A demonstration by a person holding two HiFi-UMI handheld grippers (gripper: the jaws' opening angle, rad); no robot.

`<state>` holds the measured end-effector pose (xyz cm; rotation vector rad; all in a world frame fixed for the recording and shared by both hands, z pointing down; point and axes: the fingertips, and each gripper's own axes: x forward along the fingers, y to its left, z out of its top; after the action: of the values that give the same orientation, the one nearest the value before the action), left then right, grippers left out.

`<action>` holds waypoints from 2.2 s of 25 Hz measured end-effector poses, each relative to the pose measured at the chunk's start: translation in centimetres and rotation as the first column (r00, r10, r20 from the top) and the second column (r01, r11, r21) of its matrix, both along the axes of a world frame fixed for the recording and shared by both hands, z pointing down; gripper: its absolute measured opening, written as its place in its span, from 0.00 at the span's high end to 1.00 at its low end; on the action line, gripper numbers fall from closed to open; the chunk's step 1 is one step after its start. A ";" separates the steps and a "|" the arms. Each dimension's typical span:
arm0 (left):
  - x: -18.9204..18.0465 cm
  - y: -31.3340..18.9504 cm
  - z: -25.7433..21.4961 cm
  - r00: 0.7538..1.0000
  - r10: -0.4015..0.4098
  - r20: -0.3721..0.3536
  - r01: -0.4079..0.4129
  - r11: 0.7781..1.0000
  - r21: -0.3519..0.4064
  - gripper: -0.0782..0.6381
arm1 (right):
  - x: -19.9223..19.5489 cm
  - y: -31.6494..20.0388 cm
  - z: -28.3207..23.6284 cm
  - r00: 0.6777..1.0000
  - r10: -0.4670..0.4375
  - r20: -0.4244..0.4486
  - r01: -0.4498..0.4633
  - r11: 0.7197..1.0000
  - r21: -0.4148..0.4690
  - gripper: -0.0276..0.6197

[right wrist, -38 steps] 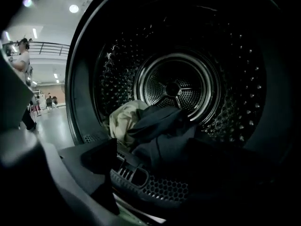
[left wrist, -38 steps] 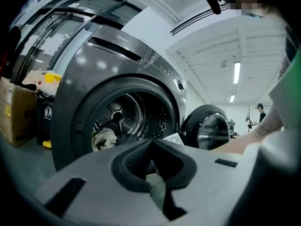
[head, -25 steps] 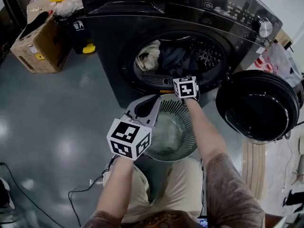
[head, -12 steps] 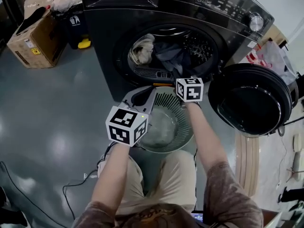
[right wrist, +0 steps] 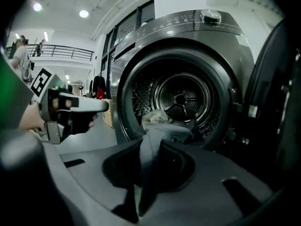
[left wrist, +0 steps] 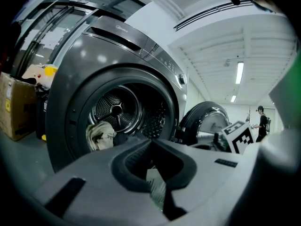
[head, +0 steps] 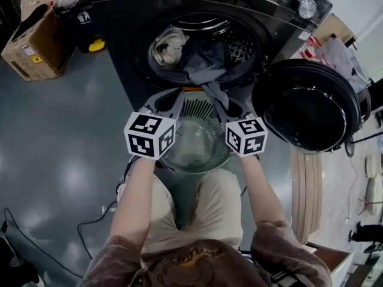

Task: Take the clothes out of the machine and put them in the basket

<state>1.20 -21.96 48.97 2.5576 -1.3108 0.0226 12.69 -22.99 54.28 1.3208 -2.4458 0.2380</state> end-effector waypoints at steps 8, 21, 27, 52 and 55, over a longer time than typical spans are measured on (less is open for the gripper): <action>0.5 0.3 -0.2 1.000 0.004 0.009 -0.004 1.000 0.001 0.88 | -1.2 7.6 2.6 0.999 -0.009 0.034 0.011 0.998 -0.066 0.86; 0.7 1.2 -0.3 1.000 0.009 0.007 -0.009 1.000 0.001 0.88 | -0.1 3.0 2.8 0.998 0.065 0.027 -0.065 0.998 -0.019 0.44; 0.3 1.2 -0.3 1.000 0.015 -0.010 -0.016 1.000 -0.015 0.88 | -0.9 -4.5 3.4 0.996 0.079 0.036 -0.079 0.997 -0.027 0.25; 1.4 0.9 0.6 0.998 0.062 -0.006 -0.062 0.996 -0.067 0.88 | -0.6 -17.7 10.2 0.971 0.168 -0.170 -0.191 0.973 -0.130 0.45; 1.5 0.8 0.8 0.998 0.058 -0.003 -0.058 0.996 -0.073 0.88 | 0.3 -17.1 9.7 0.968 0.199 -0.154 -0.219 0.968 -0.124 0.76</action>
<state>2.74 -21.16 49.72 2.5333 -1.2124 0.0792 13.01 -40.09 63.94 1.4808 -2.1336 0.3513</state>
